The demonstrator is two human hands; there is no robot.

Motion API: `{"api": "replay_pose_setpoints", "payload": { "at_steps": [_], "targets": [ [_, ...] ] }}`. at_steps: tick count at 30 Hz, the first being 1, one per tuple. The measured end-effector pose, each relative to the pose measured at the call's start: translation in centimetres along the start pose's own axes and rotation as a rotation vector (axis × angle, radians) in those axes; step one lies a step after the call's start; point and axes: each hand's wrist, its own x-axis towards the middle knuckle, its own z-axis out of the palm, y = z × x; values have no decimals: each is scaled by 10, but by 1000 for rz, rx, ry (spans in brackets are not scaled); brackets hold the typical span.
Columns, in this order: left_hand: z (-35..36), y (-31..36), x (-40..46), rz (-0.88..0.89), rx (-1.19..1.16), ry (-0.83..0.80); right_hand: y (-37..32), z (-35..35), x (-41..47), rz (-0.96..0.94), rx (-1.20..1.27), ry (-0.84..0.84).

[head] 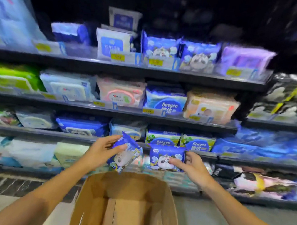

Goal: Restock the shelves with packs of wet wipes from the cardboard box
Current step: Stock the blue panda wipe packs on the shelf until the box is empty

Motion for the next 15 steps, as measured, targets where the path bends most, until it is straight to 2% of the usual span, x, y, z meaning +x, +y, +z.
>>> {"api": "replay_pose_setpoints", "payload": {
  "at_steps": [8,15],
  "targets": [
    [-32,130,23,360,175,38,-131,-51,-14,-395,-117,168],
    [-50,242,47,543,307,169,-239,-85,2,-592,-138,248]
  ]
}}
